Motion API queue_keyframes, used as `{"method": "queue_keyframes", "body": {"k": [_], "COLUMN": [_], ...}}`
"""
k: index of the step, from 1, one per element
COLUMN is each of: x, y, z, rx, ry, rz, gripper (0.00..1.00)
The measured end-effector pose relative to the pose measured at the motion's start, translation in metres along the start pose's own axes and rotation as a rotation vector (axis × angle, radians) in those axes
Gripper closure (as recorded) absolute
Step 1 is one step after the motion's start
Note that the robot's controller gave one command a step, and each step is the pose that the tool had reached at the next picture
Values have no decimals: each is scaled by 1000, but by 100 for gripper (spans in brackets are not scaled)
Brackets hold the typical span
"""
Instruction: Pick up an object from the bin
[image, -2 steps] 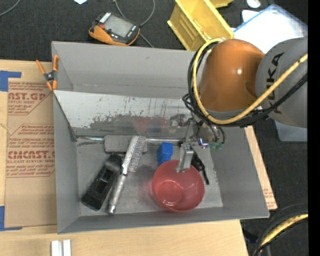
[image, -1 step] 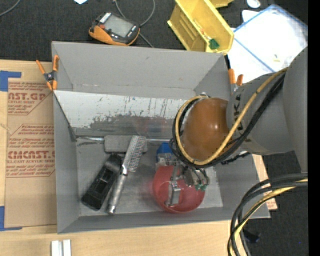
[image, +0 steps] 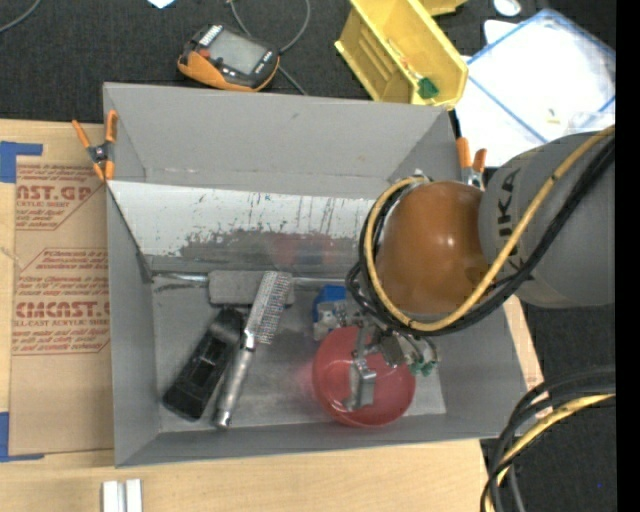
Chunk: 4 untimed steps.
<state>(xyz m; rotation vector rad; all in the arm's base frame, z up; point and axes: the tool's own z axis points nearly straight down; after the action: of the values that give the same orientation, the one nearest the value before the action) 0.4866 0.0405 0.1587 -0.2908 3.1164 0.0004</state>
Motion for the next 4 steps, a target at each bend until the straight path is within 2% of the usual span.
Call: {"method": "queue_keyframes", "body": {"k": [1,2,3,4], "x": [-7,-52,-2,-2], "y": [28,-28,21,21], "z": [61,89,84,84], "rx": [-5,3,6,6], "ry": [9,-11,-18,-17], "rz": [-478,-520,-1178,-1177], "gripper": [0,0,100,100]}}
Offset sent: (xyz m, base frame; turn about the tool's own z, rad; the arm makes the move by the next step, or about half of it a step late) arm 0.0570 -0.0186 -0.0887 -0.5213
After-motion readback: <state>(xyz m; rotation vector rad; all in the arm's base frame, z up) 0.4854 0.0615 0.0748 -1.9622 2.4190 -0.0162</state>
